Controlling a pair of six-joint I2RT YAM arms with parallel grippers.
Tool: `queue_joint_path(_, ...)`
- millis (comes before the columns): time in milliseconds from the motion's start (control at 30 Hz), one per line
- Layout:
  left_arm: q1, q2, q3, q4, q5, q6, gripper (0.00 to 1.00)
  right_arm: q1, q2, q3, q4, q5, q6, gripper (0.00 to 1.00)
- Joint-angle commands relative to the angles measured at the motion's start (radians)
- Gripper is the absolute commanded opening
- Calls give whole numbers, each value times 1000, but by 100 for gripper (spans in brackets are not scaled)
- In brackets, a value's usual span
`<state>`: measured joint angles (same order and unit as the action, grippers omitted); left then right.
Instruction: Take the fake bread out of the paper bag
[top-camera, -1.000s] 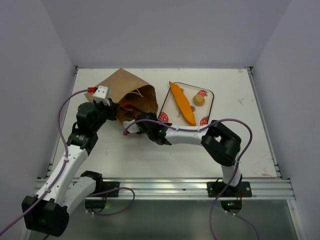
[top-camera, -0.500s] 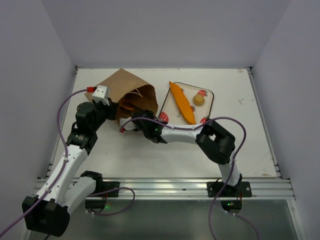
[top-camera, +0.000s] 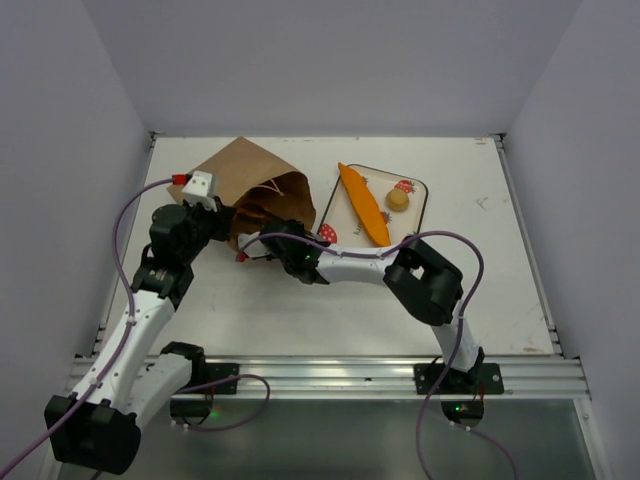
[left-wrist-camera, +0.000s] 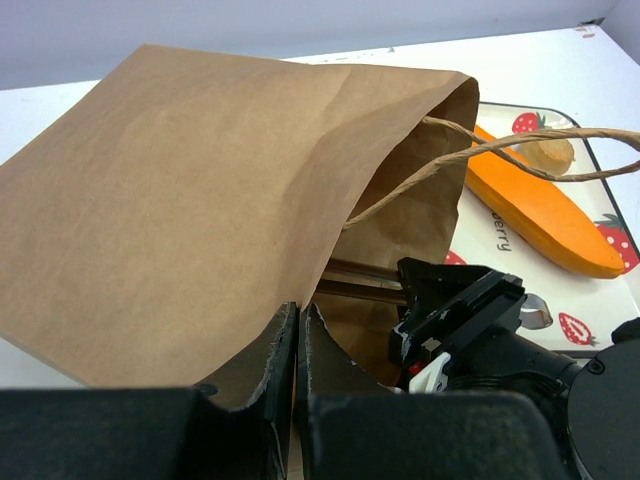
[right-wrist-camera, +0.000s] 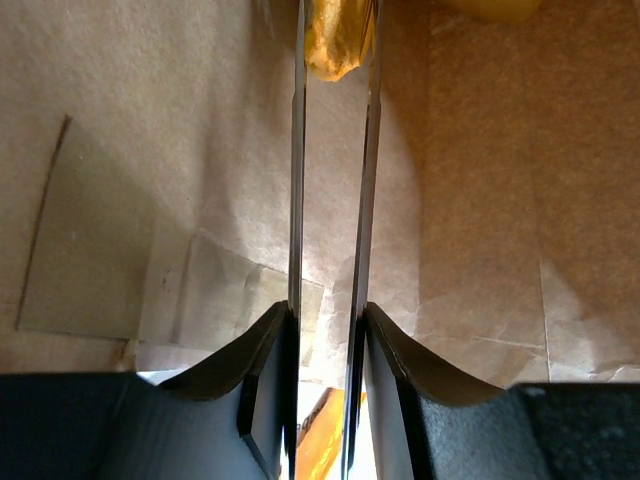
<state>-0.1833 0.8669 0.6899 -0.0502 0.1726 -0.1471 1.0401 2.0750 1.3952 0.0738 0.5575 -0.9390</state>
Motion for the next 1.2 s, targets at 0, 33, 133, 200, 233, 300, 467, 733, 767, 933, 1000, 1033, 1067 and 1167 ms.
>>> queue_joint_path(0, 8, -25, 37, 15, 39, -13, 5, -11, -33, 25, -37, -25, 2, 6)
queue_joint_path(33, 8, -23, 36, 13, 38, -11, 5, -11, -41, 19, -42, -33, 9, 5)
queue_joint_path(133, 11, -22, 37, 15, 34, -2, 5, -15, -85, -4, -63, -74, 35, 1)
queue_joint_path(200, 13, -19, 39, 12, 30, 6, 5, -15, -130, -35, -69, -91, 54, 0)
queue_joint_path(233, 13, -17, 40, 10, 30, 9, 5, -17, -144, -41, -71, -100, 63, 0)
queue_joint_path(300, 15, -14, 43, 7, 27, 17, 4, -18, -173, -62, -103, -126, 88, 0)
queue_joint_path(467, 19, -14, 40, 6, 27, 27, 3, -22, -260, -113, -141, -162, 120, 0)
queue_joint_path(733, 21, -3, 25, 21, 31, 20, 3, -20, -343, -159, -187, -186, 143, 0)
queue_joint_path(767, 21, -2, 25, 24, 33, 21, 3, -20, -351, -160, -203, -192, 153, 0)
queue_joint_path(933, 21, 9, 13, 32, 45, 12, 3, -20, -360, -147, -247, -209, 184, 0)
queue_joint_path(1000, 21, 18, 7, 32, 54, 12, 3, -17, -360, -139, -262, -209, 192, 0)
queue_joint_path(1033, 21, 21, 5, 58, 64, 11, 2, -15, -357, -130, -267, -209, 195, 0)
queue_joint_path(1067, 21, 24, 3, 71, 67, 7, 2, -15, -354, -124, -279, -205, 197, 0)
queue_joint_path(1167, 21, 41, 2, 81, 71, 6, 2, -5, -355, -108, -304, -202, 206, 0)
